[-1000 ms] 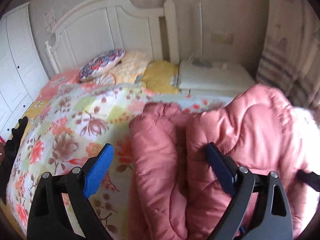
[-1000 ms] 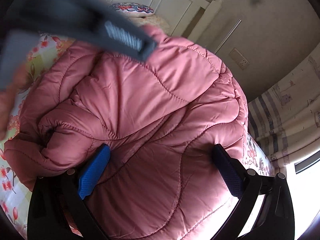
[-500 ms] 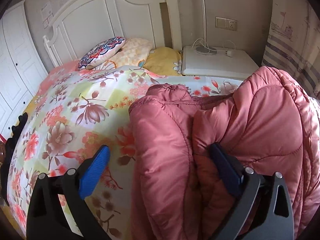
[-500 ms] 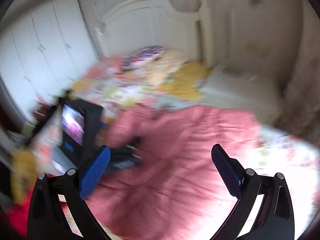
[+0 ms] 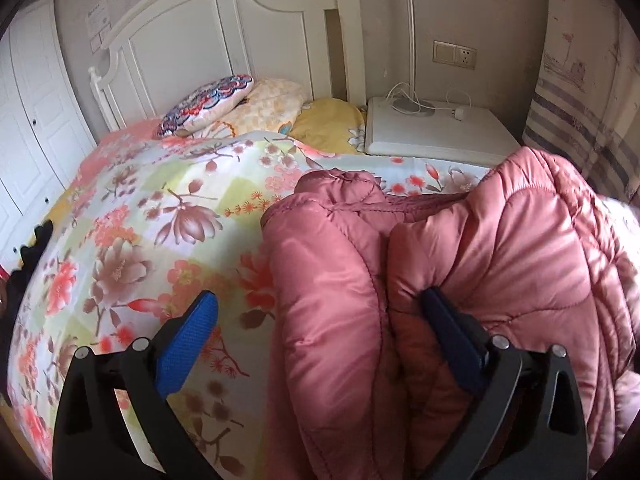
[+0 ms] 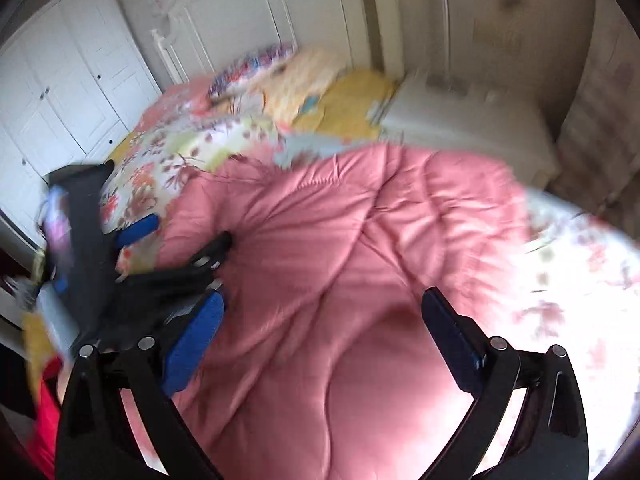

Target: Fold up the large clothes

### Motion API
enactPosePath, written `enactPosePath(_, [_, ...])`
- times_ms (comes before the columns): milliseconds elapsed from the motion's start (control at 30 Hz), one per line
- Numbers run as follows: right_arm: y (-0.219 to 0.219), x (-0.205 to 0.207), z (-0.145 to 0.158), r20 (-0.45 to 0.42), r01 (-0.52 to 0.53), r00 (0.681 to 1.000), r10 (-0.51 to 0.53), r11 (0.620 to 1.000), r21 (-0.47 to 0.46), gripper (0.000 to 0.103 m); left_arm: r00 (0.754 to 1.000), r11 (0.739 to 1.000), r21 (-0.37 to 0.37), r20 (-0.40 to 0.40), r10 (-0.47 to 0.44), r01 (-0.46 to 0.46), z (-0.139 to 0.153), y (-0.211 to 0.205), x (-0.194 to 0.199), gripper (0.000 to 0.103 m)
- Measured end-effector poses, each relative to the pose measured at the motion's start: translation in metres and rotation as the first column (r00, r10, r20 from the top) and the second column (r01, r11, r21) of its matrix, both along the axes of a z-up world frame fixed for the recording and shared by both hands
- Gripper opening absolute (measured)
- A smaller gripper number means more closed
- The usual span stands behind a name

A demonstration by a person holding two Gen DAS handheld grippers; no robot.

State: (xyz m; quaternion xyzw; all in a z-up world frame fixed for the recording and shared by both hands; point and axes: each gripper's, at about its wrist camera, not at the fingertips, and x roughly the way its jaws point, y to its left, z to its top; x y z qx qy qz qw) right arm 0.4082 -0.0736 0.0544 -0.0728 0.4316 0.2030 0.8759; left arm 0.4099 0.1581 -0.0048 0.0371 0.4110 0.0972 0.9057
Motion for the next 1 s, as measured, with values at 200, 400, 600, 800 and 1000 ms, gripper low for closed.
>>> enactPosePath(200, [0.016,-0.032,-0.041,0.07,0.029,0.998,-0.007,0.945,-0.326,0.097,1.0,1.0,0.012,-0.003,0.018,-0.017,0.001,-0.003,0.002,0.101])
enactPosePath(400, [0.028,-0.029,-0.075,0.122,0.067,0.992,-0.015,0.898,-0.435,0.099,0.993,0.994,0.012,0.037,0.108,-0.109,0.028,0.011,-0.028,0.101])
enactPosePath(600, [-0.005,-0.037,-0.051,0.128,0.12,0.988,-0.09,0.96,-0.252,0.099,0.972,0.982,0.033,0.154,0.176,-0.184,0.061,0.006,-0.1,0.1])
enactPosePath(800, [-0.007,-0.044,-0.054,0.128,0.15,0.984,-0.123,0.959,-0.238,0.099,0.963,0.986,0.028,0.222,0.156,-0.166,0.069,-0.03,-0.163,0.1])
enactPosePath(1000, [-0.002,-0.056,-0.05,0.151,0.165,0.98,-0.129,0.95,-0.266,0.098,0.969,0.97,0.133,0.171,0.179,-0.203,0.039,-0.043,-0.136,0.1])
